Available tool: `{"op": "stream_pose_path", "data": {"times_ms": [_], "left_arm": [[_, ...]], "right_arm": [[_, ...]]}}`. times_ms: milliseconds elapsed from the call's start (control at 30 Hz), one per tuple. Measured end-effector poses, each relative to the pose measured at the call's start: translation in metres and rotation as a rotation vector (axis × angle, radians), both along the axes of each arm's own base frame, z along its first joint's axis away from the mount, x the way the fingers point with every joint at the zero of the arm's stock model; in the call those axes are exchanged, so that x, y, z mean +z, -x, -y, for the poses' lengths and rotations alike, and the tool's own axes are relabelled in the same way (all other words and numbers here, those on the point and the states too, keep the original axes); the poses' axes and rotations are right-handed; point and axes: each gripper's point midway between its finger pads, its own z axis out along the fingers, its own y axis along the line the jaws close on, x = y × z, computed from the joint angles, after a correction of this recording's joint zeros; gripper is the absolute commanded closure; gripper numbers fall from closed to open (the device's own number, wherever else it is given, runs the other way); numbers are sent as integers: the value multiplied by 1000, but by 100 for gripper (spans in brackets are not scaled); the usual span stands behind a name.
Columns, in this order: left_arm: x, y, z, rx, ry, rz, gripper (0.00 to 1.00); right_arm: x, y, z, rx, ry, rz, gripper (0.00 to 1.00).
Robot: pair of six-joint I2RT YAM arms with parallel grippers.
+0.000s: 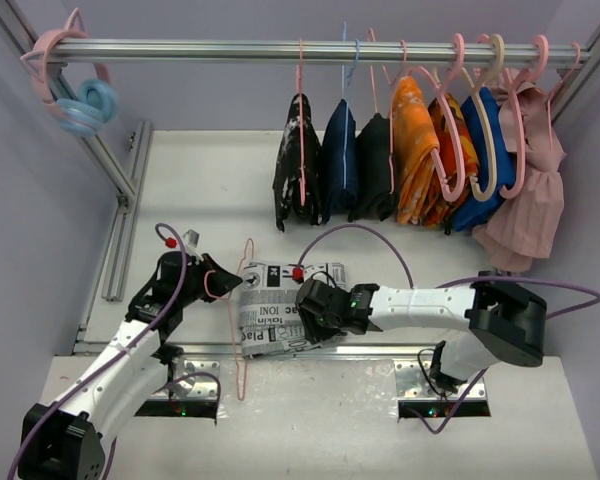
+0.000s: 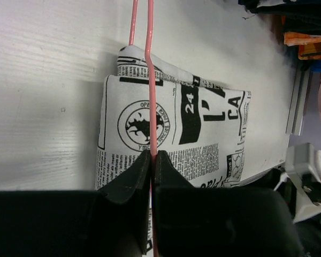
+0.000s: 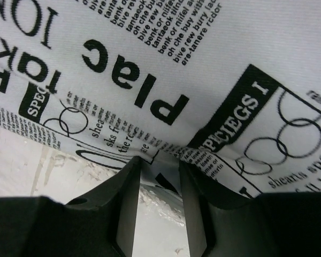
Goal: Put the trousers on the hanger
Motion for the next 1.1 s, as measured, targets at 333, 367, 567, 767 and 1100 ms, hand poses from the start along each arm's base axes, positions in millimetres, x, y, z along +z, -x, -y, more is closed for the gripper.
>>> {"op": "stream_pose_path", "data": {"times_ms": [333,367,567,767,1100], "left_arm": [[-10,-10,1,39,15,-47,100],[-10,-11,1,46,18,-46,100],[-10,-21,-6,110,10,-47,100],[-5,-34,-9,147,-4,-45,100],[-5,-39,-11,164,-10,-41,100]], "right_arm": [[6,-31,-2,-37,30,51,56],[2,-35,-1,-49,38,40,56],[-3,-65,-14,-90,44,0,55],[7,-79,-13,-66,55,43,39],[100,-16,-60,204,-190,154,34]]}}
